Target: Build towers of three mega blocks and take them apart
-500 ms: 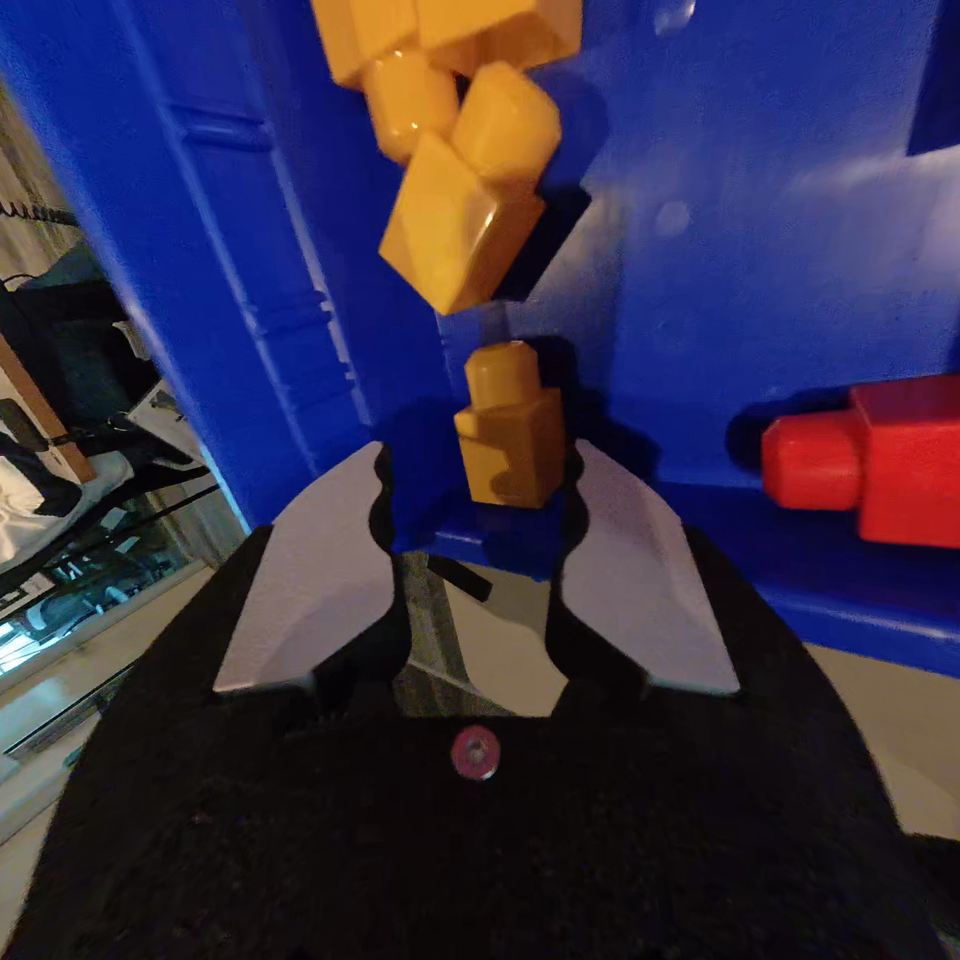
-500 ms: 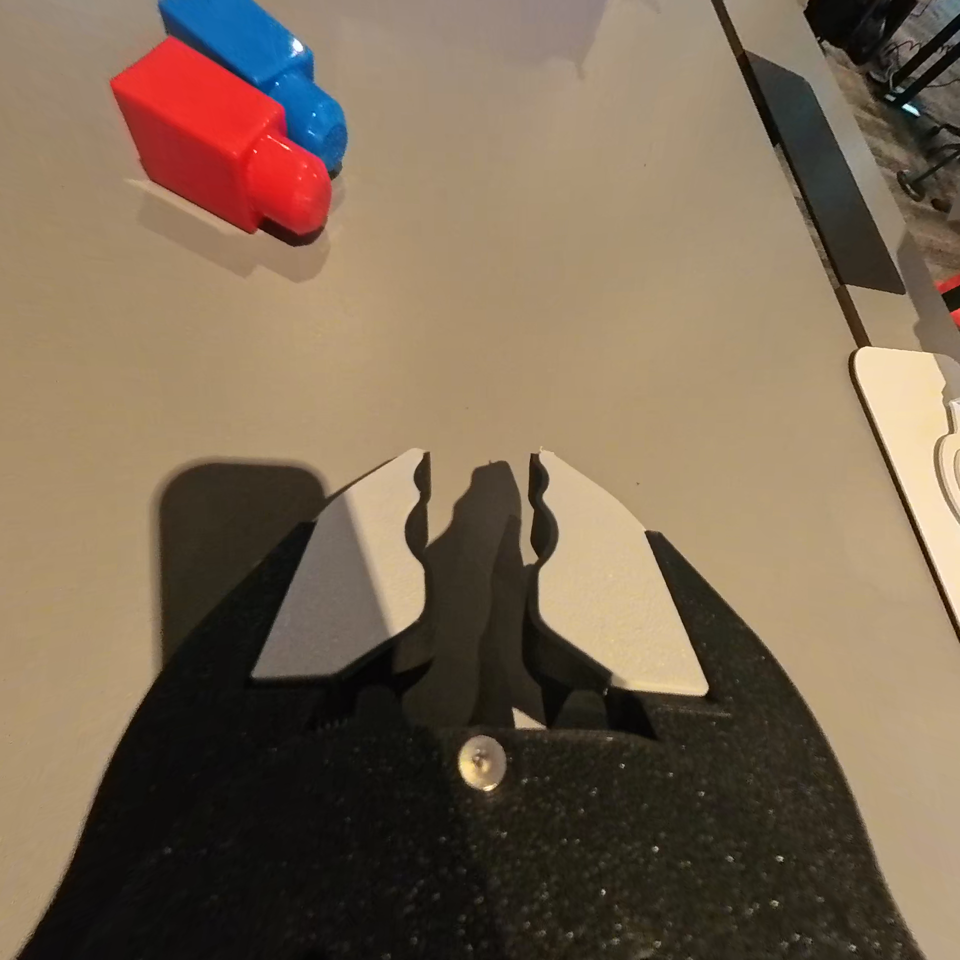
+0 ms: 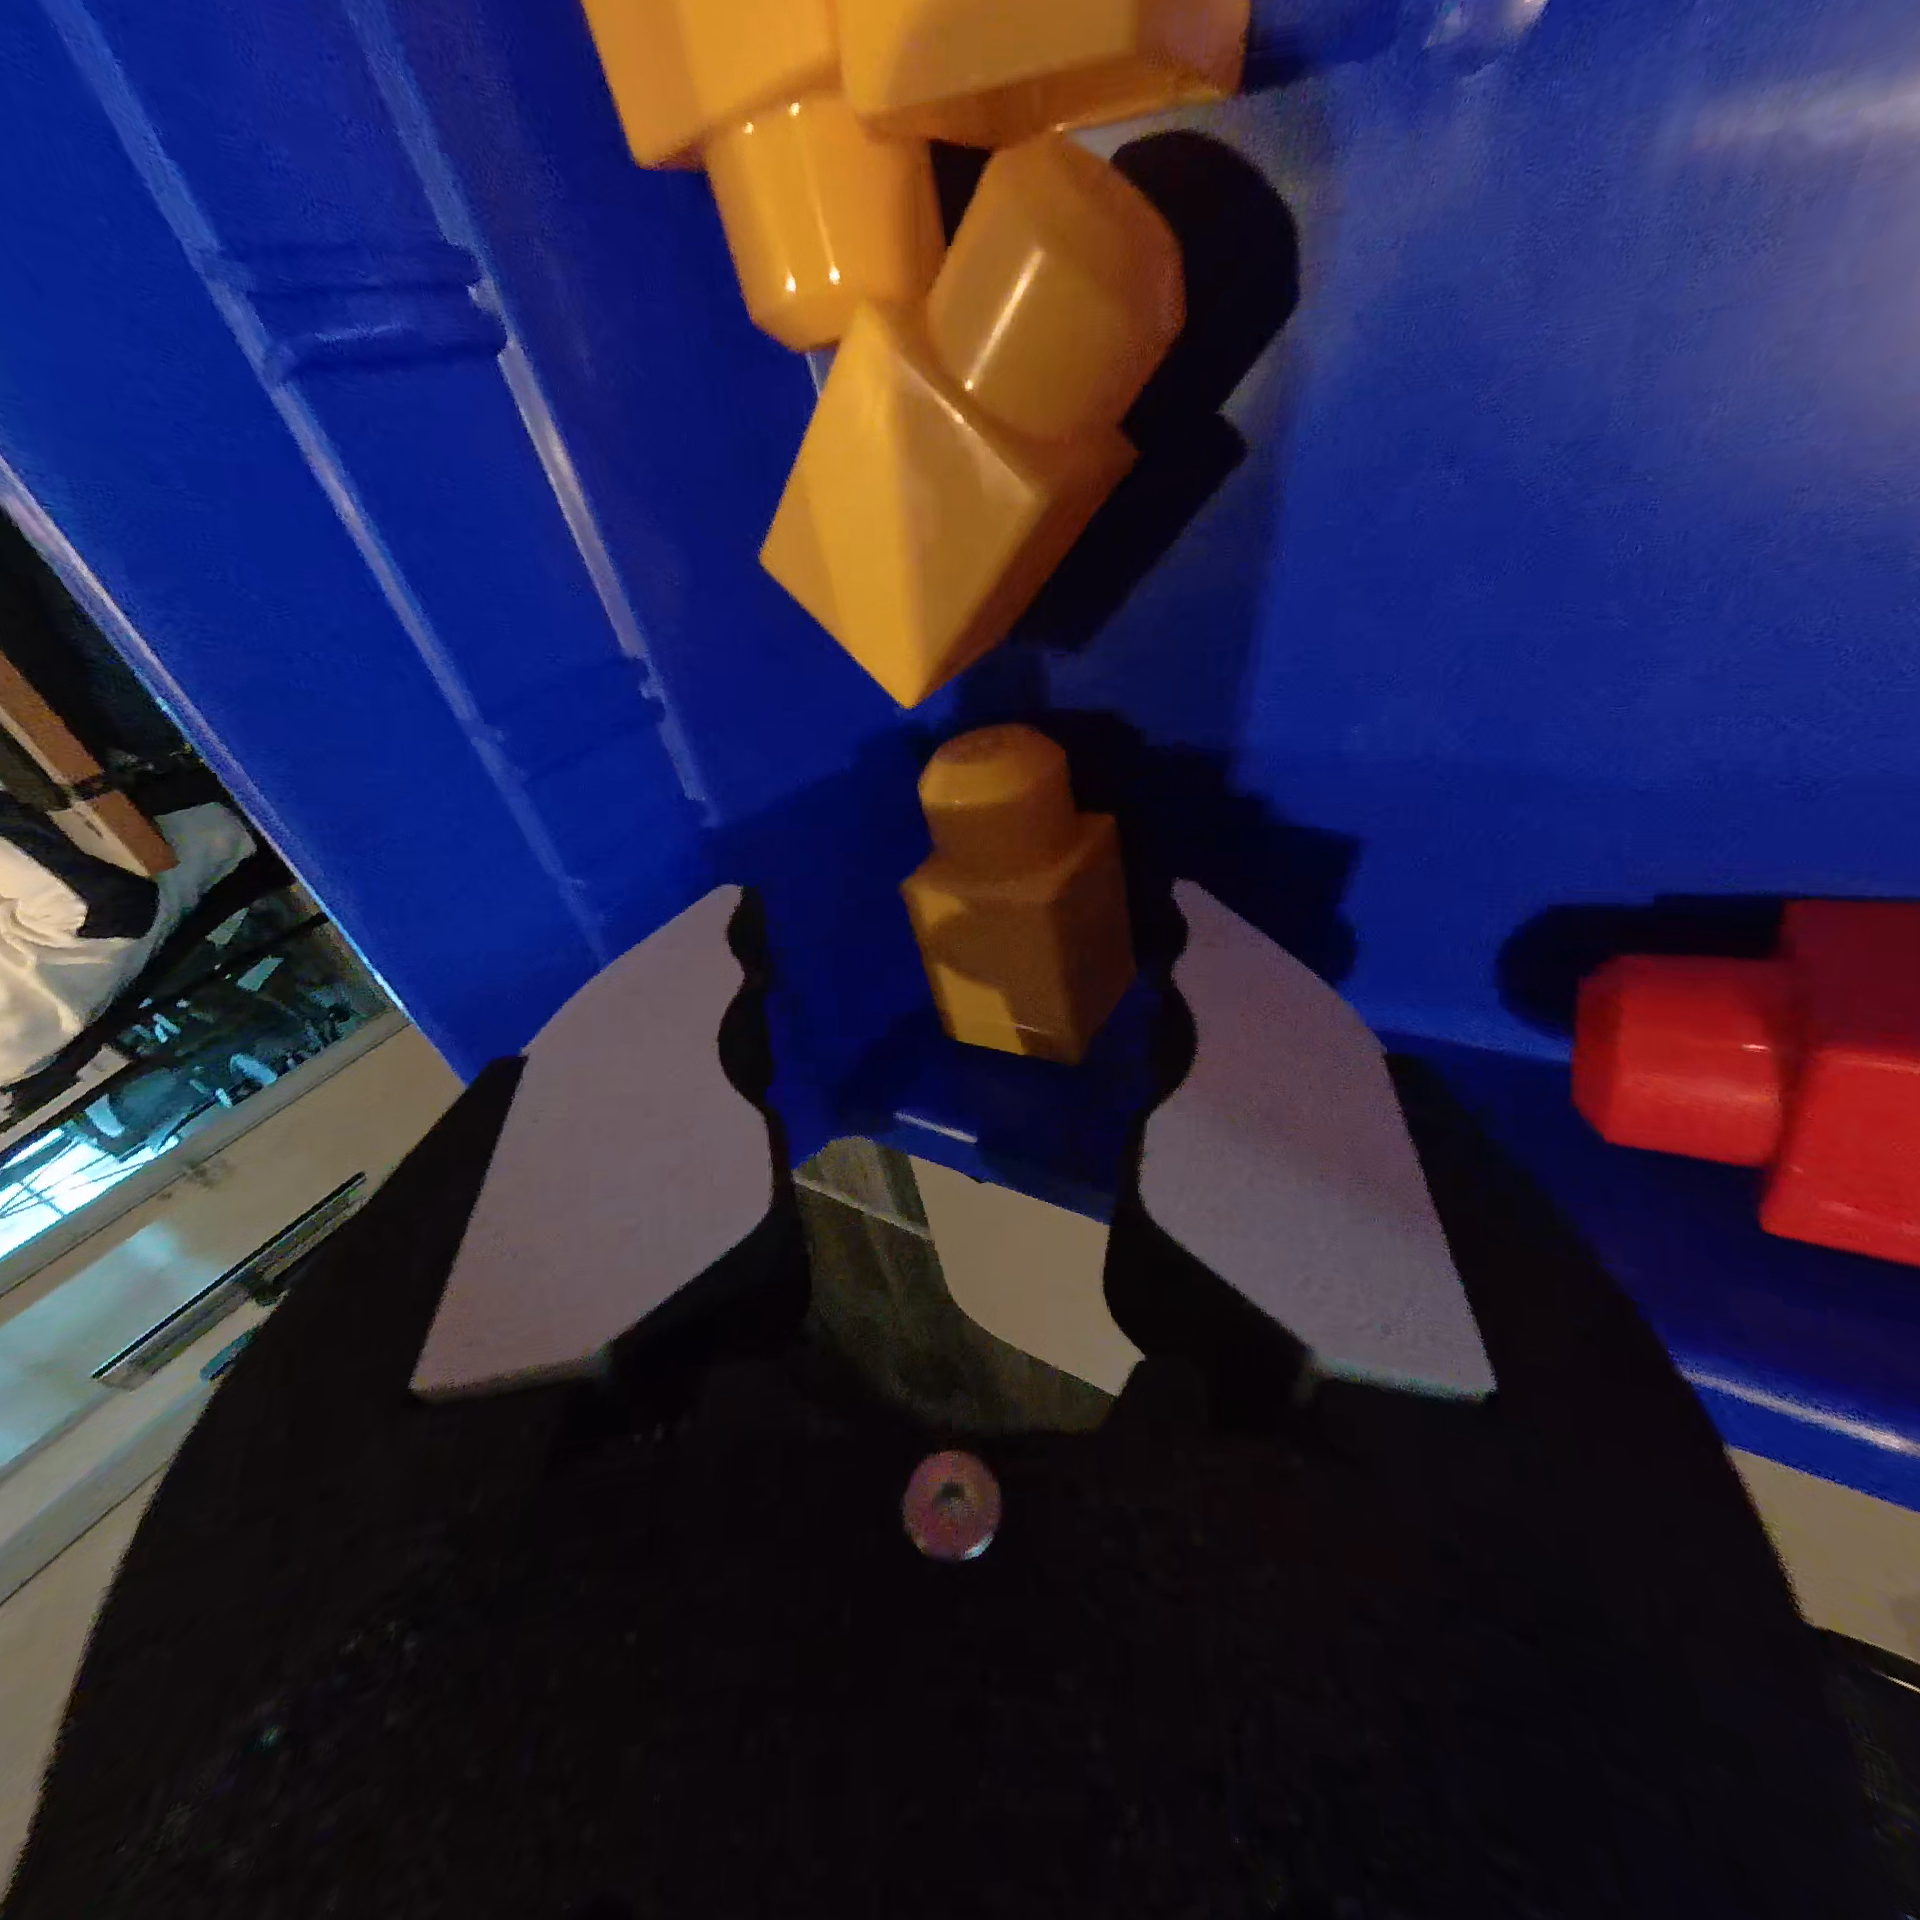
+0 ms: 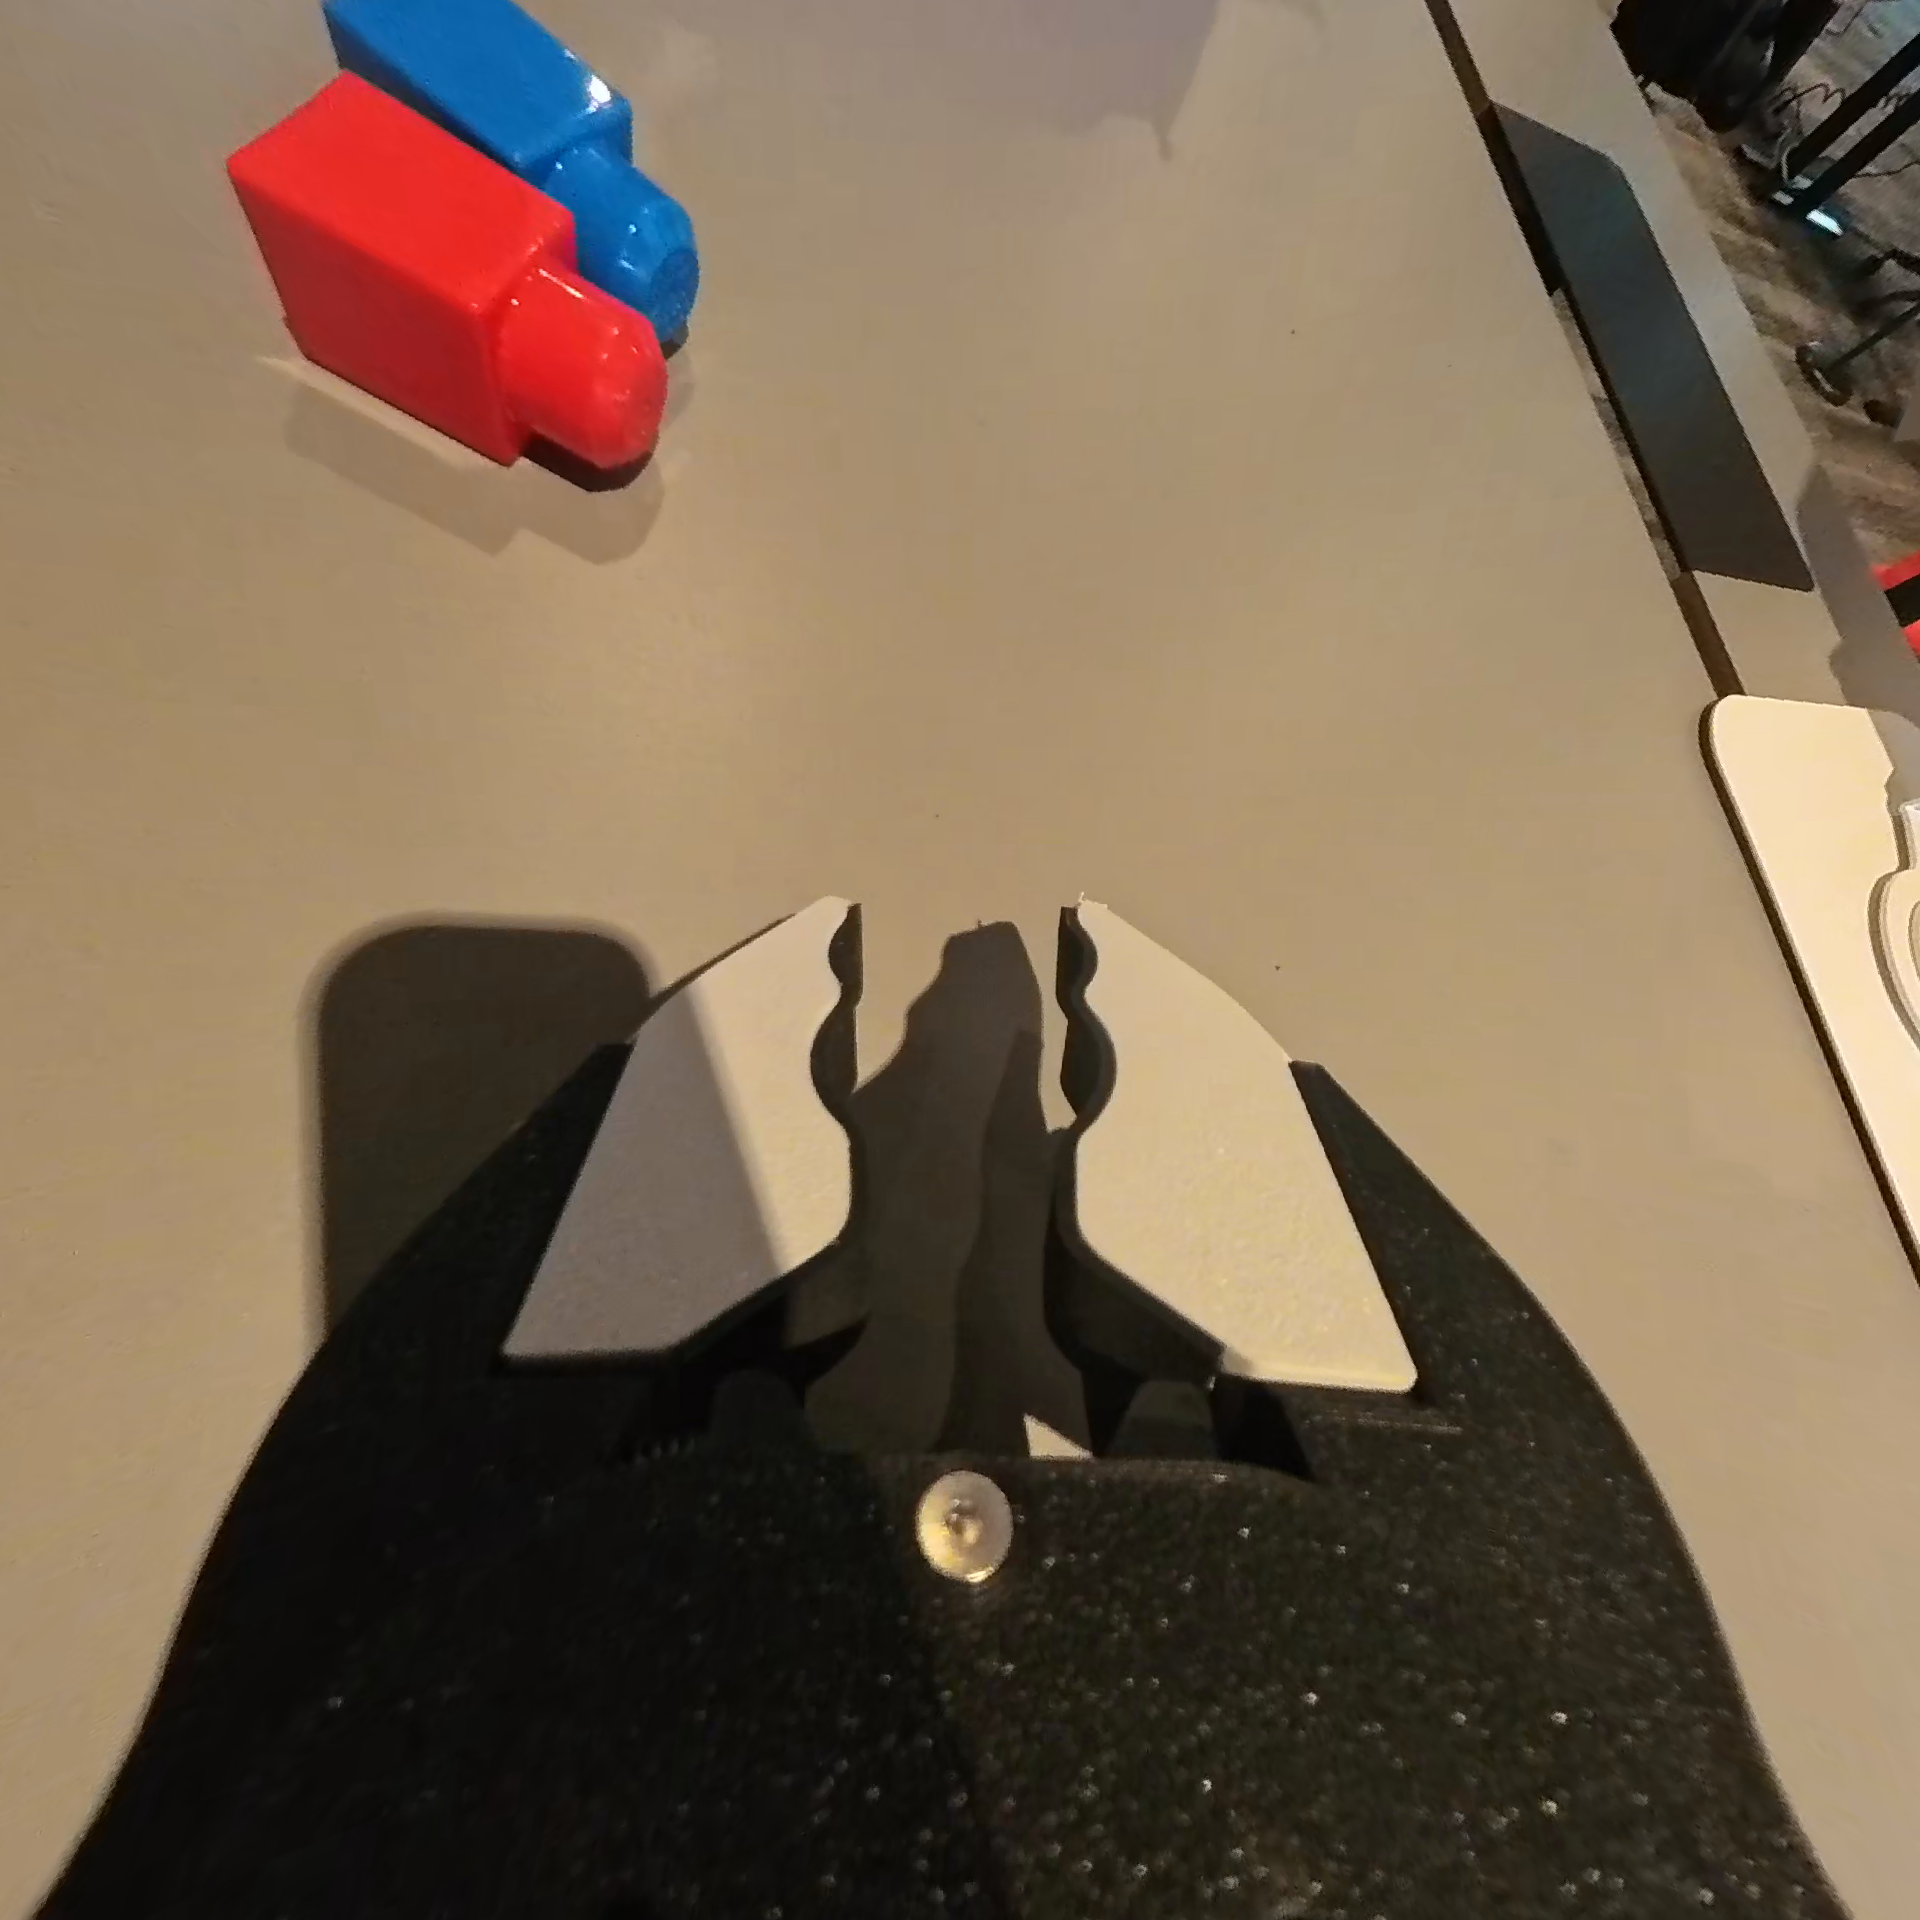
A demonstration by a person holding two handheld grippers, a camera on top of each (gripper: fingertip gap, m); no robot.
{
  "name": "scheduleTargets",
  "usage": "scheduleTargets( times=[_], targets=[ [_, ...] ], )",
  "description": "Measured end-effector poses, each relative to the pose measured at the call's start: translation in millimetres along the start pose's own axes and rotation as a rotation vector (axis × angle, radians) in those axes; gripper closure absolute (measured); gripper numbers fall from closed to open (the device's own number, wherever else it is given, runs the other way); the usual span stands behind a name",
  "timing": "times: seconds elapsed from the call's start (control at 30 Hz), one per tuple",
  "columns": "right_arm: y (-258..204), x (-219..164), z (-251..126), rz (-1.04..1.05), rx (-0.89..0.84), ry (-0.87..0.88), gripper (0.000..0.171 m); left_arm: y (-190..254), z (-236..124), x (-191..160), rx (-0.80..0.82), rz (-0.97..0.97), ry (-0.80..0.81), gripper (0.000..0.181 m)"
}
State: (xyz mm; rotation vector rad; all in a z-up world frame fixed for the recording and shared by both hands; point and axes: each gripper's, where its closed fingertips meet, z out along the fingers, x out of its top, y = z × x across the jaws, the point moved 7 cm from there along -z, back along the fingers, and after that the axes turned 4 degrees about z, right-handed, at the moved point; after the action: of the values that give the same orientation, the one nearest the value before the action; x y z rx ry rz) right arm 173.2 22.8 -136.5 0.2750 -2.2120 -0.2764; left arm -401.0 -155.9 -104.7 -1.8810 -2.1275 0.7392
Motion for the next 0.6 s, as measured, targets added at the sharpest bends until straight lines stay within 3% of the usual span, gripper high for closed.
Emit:
scheduleTargets(
  times=[0.2, 0.33, 0.47, 0.6],
  targets=[
    [0.0, 0.1, 0.1, 0.001, 0.002, -0.001, 0.135, -1.5, 4.1, 2.3, 0.027, 0.049, -0.053, 0.118],
    [-0.1, 0.3, 0.0, -0.001, -0.001, 0.000, 0.135, 7.1, 7.1, 8.2, -0.034, 0.065, -0.033, 0.149],
    [-0.2, 0.3, -0.1, -0.001, 0.000, 0.000, 0.135, 7.8, 8.3, 10.2, -0.005, 0.083, -0.023, 0.152],
    [-0.4, 0.4, -0.1, -0.004, -0.001, 0.001, 0.135, 9.5, -0.4, 7.9, -0.088, 0.046, 0.074, 0.153]
  ],
)
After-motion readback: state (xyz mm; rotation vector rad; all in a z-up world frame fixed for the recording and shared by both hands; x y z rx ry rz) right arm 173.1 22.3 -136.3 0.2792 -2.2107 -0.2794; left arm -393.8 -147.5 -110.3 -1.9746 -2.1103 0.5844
